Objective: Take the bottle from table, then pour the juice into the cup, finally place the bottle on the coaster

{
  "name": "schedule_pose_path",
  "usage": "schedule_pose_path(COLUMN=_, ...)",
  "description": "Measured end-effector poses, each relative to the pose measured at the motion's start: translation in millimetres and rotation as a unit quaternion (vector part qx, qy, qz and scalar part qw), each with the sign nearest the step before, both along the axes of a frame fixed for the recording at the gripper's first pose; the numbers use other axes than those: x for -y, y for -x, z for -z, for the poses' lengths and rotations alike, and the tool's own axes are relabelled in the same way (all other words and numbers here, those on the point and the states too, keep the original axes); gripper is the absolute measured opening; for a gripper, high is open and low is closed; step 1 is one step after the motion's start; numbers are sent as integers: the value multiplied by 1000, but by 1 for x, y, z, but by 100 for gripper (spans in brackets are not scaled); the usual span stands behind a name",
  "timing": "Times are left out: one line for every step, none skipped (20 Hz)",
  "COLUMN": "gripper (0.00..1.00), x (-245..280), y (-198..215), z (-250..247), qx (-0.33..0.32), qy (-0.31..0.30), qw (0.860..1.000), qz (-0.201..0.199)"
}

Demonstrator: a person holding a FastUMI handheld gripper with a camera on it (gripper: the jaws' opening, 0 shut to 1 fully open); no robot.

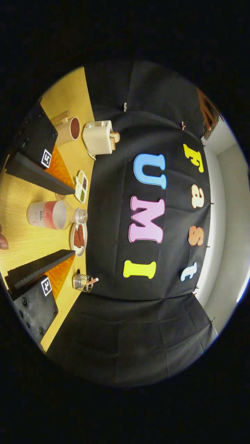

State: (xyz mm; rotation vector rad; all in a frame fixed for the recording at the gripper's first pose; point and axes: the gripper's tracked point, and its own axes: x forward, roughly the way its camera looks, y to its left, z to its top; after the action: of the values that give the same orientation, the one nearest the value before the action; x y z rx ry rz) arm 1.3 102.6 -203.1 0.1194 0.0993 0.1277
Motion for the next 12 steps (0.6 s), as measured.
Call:
schedule_pose_path(gripper=97, x=-1, y=0, z=8, qx=-4, qy=1, qw=1000, qz=2)
schedule_pose_path(gripper=97, x=-3, y=0, z=13, qx=-5, qy=-1, qw=1000, qz=2)
schedule_pose_path(gripper=97, x=-7, y=-1, z=20, qx=-7, qy=-2, qw=1000, qz=2)
schedule_pose_path(gripper=97, x=-11, y=-1, z=26, qx=-9, qy=-2, qw=1000, qz=-1)
schedule_pose_path(gripper=97, x=-14, y=-3, z=30, qx=-11, qy=0, qw=1000, qz=-1)
schedule_pose_path(gripper=97, x=-17, y=-4, z=35, qx=-12, qy=1, qw=1000, qz=-2)
schedule_pose_path(gripper=97, x=-19, y=-5, z=39, qx=-13, qy=0, qw=1000, qz=-2)
schedule_pose_path(gripper=97, x=-19, y=-8, z=42, qx=-13, qy=-1, qw=1000, qz=0)
schedule_pose_path(gripper=97, x=-20, y=-10, z=45, qx=-14, qy=-1, qw=1000, qz=2)
schedule_pose_path(gripper=97, x=-22, y=-13, z=47, qx=-14, qy=-2, qw=1000, qz=1)
schedule_pose_path(gripper=97, x=-24, y=-15, z=49, qx=-14, qy=-3, qw=1000, qz=1)
schedule_pose_path(gripper=97, x=-24, y=-18, z=51, qx=-14, qy=-2, qw=1000, qz=4)
